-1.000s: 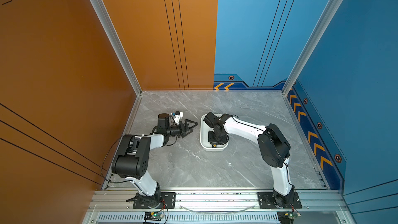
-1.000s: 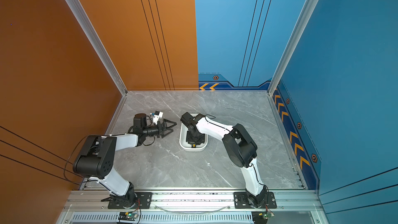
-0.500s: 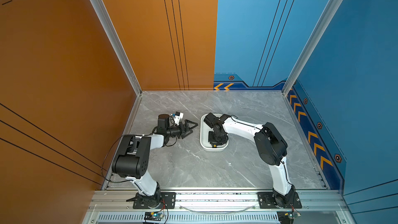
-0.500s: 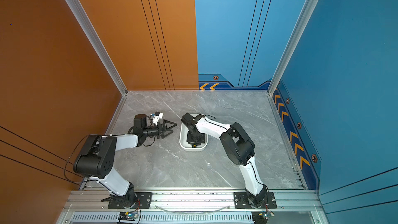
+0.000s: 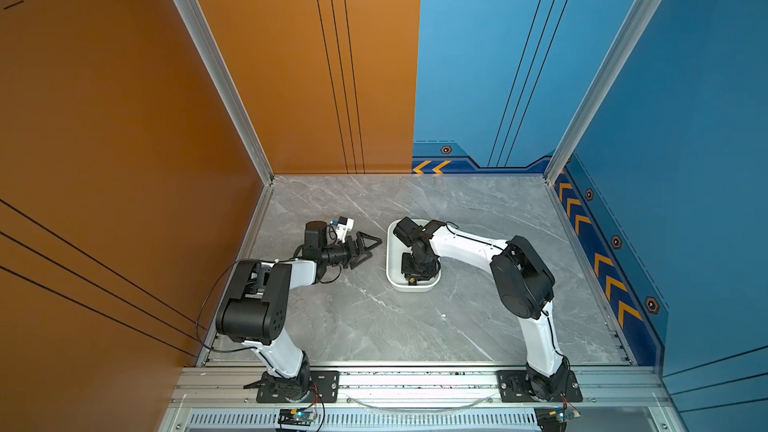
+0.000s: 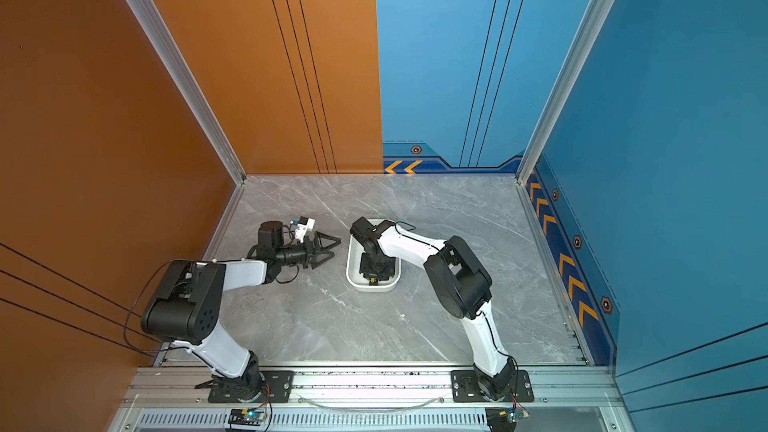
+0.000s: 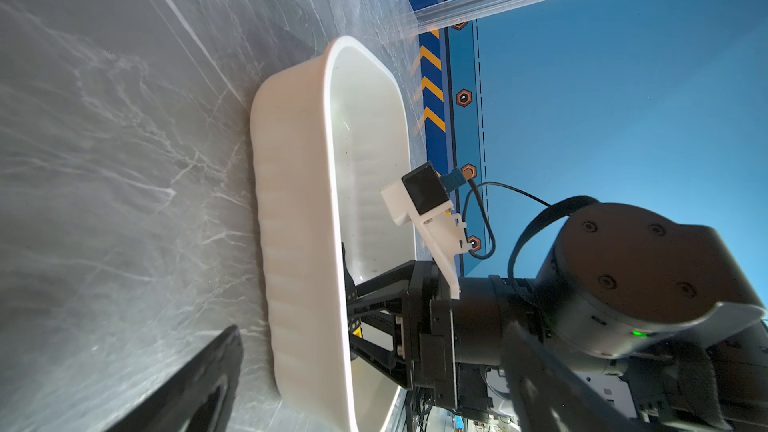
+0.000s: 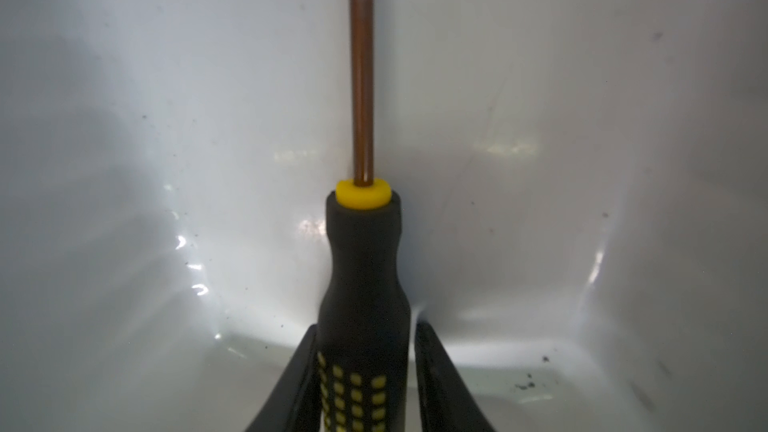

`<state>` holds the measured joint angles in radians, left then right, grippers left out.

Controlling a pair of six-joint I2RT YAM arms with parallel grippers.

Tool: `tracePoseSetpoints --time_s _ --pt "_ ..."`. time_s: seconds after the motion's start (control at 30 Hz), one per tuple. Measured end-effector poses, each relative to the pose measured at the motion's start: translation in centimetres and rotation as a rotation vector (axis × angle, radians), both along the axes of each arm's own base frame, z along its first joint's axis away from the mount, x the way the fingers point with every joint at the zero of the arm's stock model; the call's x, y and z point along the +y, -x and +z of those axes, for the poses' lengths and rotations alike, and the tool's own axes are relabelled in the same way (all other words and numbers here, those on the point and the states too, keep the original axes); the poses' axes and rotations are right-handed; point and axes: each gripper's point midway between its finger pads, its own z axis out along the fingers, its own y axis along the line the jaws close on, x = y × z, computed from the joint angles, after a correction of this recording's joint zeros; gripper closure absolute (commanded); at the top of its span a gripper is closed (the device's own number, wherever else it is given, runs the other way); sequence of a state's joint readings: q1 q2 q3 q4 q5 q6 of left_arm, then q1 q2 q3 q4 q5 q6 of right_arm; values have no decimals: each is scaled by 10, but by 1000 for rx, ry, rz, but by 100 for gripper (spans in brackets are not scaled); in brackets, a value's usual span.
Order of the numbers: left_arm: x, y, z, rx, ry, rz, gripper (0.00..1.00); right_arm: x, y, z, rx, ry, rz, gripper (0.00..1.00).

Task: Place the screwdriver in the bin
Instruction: 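Lower the held screwdriver into the white bin with the right gripper, then open the right gripper and lift it away from the bin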

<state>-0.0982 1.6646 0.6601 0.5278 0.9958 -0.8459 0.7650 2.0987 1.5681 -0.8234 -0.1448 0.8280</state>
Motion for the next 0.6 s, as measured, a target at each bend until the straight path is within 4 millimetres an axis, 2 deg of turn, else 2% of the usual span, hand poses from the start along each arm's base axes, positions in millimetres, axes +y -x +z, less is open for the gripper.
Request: tracePoseSetpoints --time_s 0.4,0.5,0.6 --pt "0 0 0 0 0 1 2 -1 -1 7 -5 -12 7 54" --pt "0 0 0 0 0 1 2 -5 -1 16 -5 -8 14 51" --pt "1 -1 0 0 0 3 2 -6 -4 34 -26 -12 43 49"
